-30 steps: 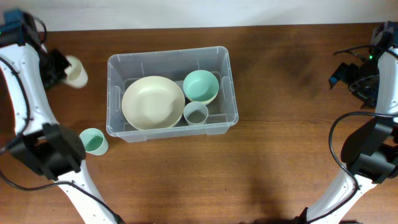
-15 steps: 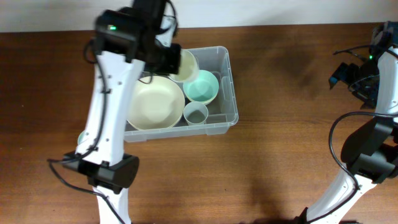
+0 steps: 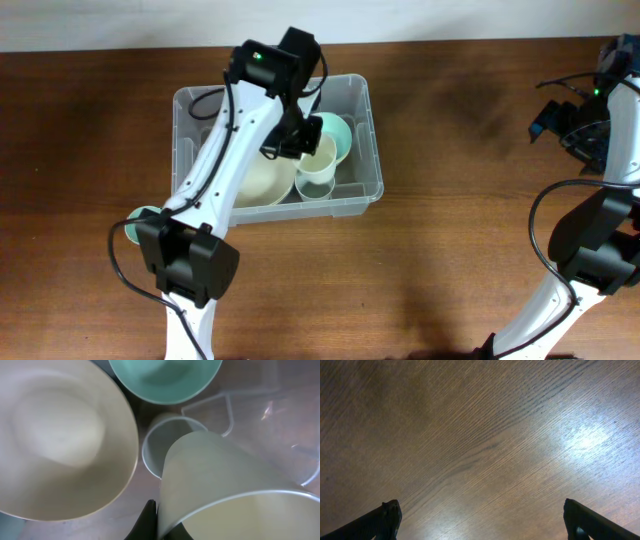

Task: Pack container
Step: 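Carry the cream cup into the grey cup and release it, then move the left gripper to the mint-green cup and grasp it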

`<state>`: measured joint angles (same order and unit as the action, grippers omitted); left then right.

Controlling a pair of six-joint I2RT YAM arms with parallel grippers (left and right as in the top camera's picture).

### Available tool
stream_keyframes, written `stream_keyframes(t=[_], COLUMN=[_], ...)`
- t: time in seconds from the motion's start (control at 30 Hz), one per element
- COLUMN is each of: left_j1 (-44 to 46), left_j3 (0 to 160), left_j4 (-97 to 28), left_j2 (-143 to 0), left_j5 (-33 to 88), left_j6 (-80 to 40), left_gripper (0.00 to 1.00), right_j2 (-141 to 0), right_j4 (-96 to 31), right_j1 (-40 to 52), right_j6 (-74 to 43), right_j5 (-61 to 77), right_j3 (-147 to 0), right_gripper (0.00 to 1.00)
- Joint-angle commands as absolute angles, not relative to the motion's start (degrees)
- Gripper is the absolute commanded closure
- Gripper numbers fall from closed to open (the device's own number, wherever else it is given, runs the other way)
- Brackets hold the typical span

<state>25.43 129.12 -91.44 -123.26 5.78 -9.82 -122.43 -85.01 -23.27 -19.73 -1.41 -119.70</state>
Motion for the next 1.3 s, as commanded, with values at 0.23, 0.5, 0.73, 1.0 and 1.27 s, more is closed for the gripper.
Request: stream_keyframes(t=[0.23,0.5,0.73,1.0,1.27], left_j1=[25.85,25.82,25.8,20.84,10.76], left_j3=[126.02,126.02,126.17,139.33,141.27], left_j4=[-89.78,-88.97,-87.15,-95.2,-96.71], left_j2=[-126.74,-126.78,-126.74,-126.34,-114.76], left_j5=[4.67,3.36,-1.69,-13.04,-14.17], left_j6=[-9.32,-9.32,-9.32,-19.81,-25.28], left_gripper=[0.95,0.83,0.01,0.01,0.01], right_j2=[-122.19,-122.19,-122.19,-122.19,-122.19], right_j4=[-84.95,-84.95,-84.97,-84.97,-84.97], right_j1=[-23.27,-23.27,-23.27,-23.27,-23.27], right_j6=[-20.36,-20.36,-20.36,-20.36,-20.36], right_j5=[-1.56,-1.56,-1.56,-1.56,-1.56], right_j3=[-119.44,-119.44,-119.44,-119.44,-119.44], right_gripper=[0.01,0.01,0.01,0.01,0.01])
